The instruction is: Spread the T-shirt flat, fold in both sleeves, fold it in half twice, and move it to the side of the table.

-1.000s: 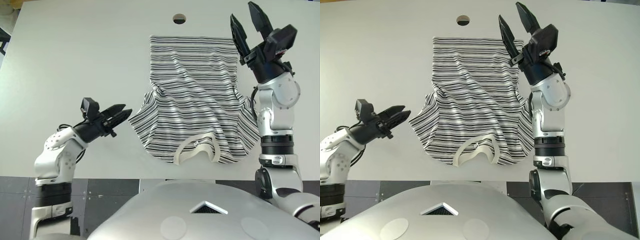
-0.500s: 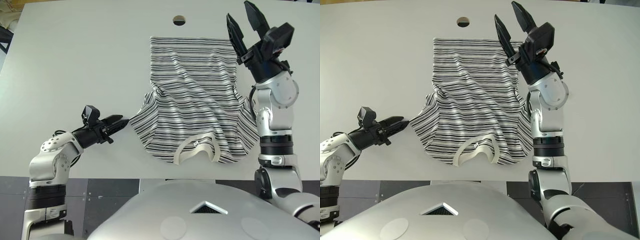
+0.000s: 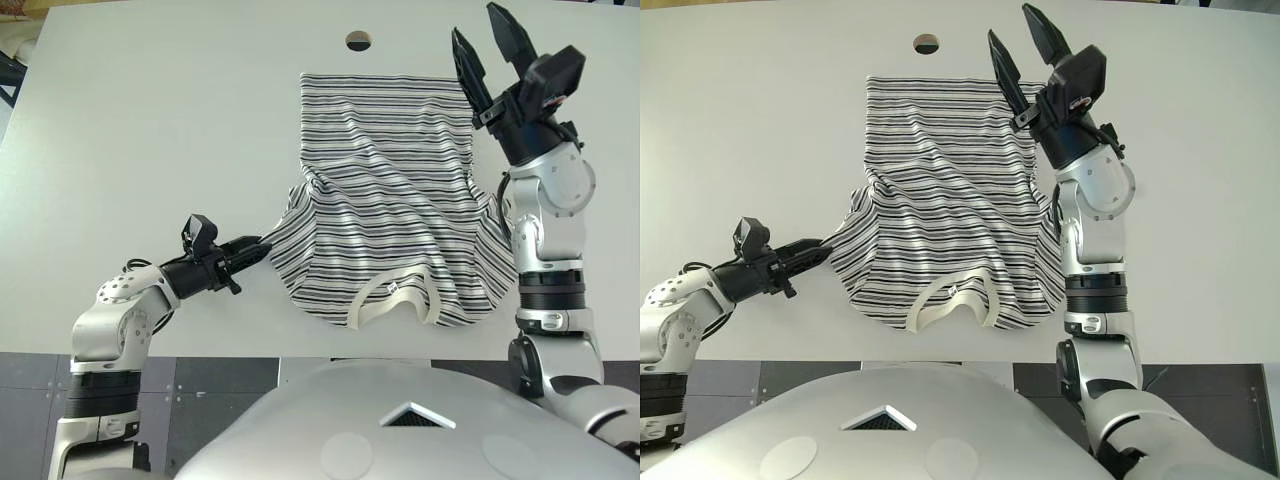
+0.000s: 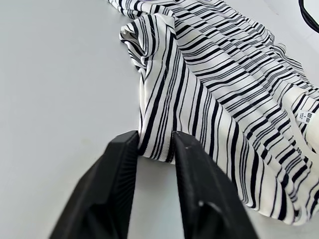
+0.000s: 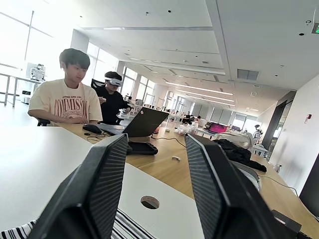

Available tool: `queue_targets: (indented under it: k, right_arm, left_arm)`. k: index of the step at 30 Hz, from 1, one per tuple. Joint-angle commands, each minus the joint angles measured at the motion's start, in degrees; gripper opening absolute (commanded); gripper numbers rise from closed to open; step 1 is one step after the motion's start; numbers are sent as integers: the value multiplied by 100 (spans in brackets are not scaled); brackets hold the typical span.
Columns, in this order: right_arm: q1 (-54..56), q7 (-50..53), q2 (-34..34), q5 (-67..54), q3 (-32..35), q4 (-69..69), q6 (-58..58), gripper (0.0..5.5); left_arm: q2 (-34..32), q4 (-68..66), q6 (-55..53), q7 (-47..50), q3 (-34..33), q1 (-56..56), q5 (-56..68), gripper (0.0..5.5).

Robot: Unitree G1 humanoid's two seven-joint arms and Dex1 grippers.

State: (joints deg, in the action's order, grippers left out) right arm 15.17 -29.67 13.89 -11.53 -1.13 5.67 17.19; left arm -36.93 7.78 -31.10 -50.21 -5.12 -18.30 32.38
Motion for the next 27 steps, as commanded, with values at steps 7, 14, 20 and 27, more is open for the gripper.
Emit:
queue_targets:
  k: [7,14,20,27]
  right_arm:
    - [200,30,-53,63,-27,135,-34,215]
    - [229,47,-85,64,-34,195,4,215]
    - [264,36,-131,76,-53,250,26,215]
    - [290,24,-180,95,-79,274,23,215]
  left_arm:
    - [43,-163,-261,150,112,-39,-166,12]
    - [-256,-572,201,-254,-203,146,-194,12]
    - [-653,-792,898,-1401,-716,21,-13,12]
    - [-596,-410,1055,-1642,-824,-64,69,12]
